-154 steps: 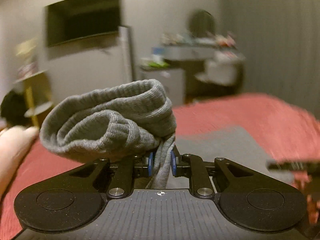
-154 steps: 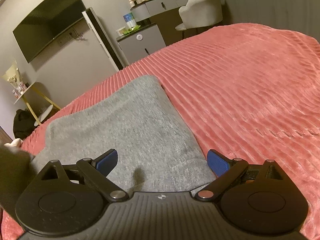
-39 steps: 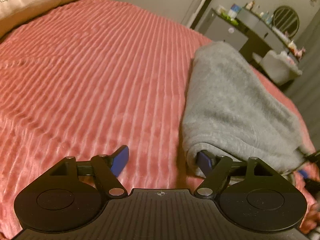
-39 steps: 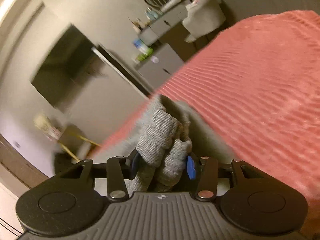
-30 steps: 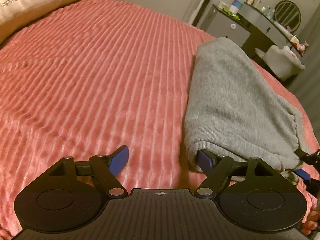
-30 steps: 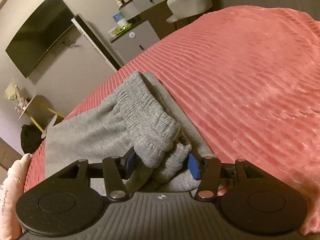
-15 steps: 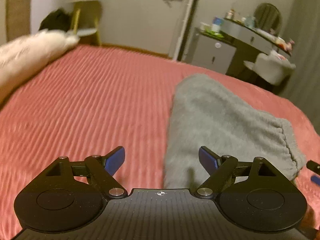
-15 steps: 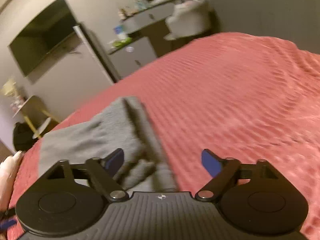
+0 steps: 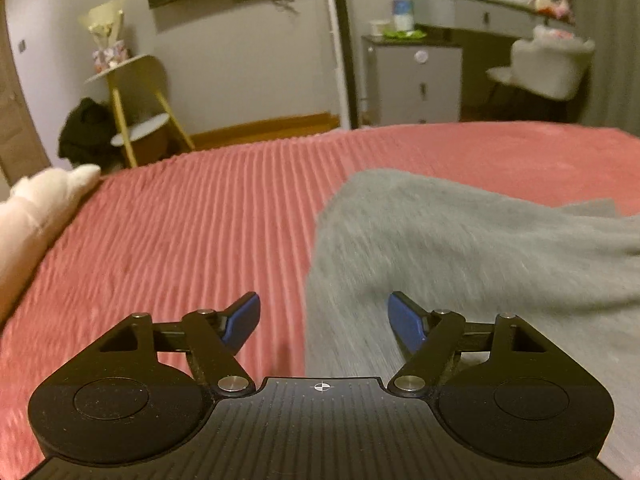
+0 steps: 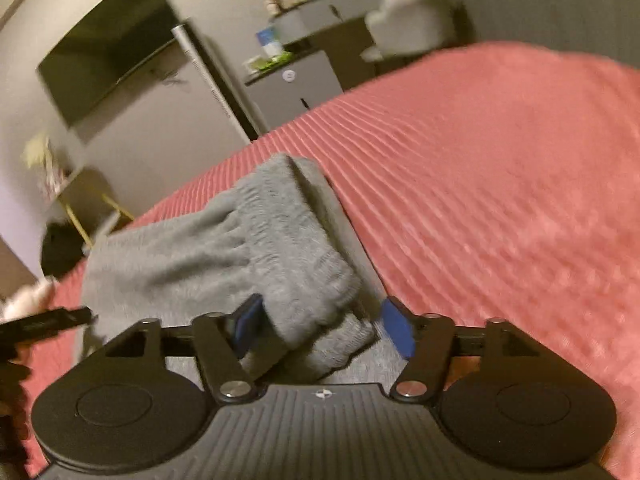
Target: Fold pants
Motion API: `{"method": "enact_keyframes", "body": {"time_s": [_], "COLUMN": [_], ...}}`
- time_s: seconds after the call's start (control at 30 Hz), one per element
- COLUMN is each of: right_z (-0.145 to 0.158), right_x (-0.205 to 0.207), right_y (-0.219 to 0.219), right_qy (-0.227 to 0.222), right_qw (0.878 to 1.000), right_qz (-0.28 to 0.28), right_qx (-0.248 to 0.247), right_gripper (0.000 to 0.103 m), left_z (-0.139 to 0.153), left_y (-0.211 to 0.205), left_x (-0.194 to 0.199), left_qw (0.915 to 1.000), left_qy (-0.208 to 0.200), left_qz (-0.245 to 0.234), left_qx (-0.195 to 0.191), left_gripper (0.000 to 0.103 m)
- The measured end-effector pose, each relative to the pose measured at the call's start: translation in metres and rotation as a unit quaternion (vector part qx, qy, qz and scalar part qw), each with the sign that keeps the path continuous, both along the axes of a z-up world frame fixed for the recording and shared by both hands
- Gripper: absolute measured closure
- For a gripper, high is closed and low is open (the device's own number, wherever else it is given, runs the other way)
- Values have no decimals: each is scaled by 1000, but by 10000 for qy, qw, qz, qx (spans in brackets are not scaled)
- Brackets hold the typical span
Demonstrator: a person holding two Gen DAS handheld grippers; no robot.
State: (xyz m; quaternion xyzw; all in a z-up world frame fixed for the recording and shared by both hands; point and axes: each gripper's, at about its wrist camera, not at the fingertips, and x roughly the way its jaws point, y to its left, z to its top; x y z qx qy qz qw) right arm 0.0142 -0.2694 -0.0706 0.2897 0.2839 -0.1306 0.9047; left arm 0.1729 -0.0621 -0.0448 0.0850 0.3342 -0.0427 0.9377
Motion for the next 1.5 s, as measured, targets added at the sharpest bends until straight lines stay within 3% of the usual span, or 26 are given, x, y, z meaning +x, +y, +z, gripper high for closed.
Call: {"method": "enact_keyframes", "body": {"time_s": [0.13, 0.27, 0.37, 0.57, 0.7, 0.93, 1.07, 1.2, 1.27, 1.37, 1.5], "right_z": [-5, -14, -17, -19, -20, -21, -22, -34, -42, -50, -42], "right_x": [7, 8, 8, 12, 12, 3, -11, -41, -51, -55, -41], "right_y": [9, 2, -1, -10, -11, -21, -31, -50, -51, -42, -34], "right_qy": [65, 12, 8, -27, -3, -219, -428, -782, -822, -828, -731], "right_qw": [9999, 9998, 9997, 9988, 9988, 9949, 9870, 9549, 9387, 9160, 9357], "right_qz": [-27, -114, -149, -216, -216, -281, -410, -689, -711, -336, -295], "right_qx": [-148, 137, 199, 443, 450, 944, 1494, 2781, 3272, 3911, 3439], "right_gripper": [25, 16, 13, 8, 8, 8, 8, 8, 6, 6, 6], "left_z": [-9, -9, -6, -9, -22, -8, -11, -11, -13, -23, -33], "left_y": [-14, -26, -19, 10, 28, 53, 68, 90, 97, 100, 95], "left_x": [23, 36, 26, -21, -52, -89, -121, -135, -134, -136, -127], "left_qw": [9991, 9967, 9980, 9984, 9991, 9991, 9960, 9775, 9607, 9359, 9194], "left_qy": [-162, -215, -154, 361, 198, 188, 355, 745, 1044, 1423, 1521], "left_qz": [92, 297, 373, -231, -147, 173, 404, 748, 674, 585, 469], "left_qx": [388, 723, 482, -357, -334, -334, -711, -1825, -2483, -3170, -3597], "left_gripper": [23, 16, 17, 18, 9, 10, 10, 11, 11, 12, 12]}}
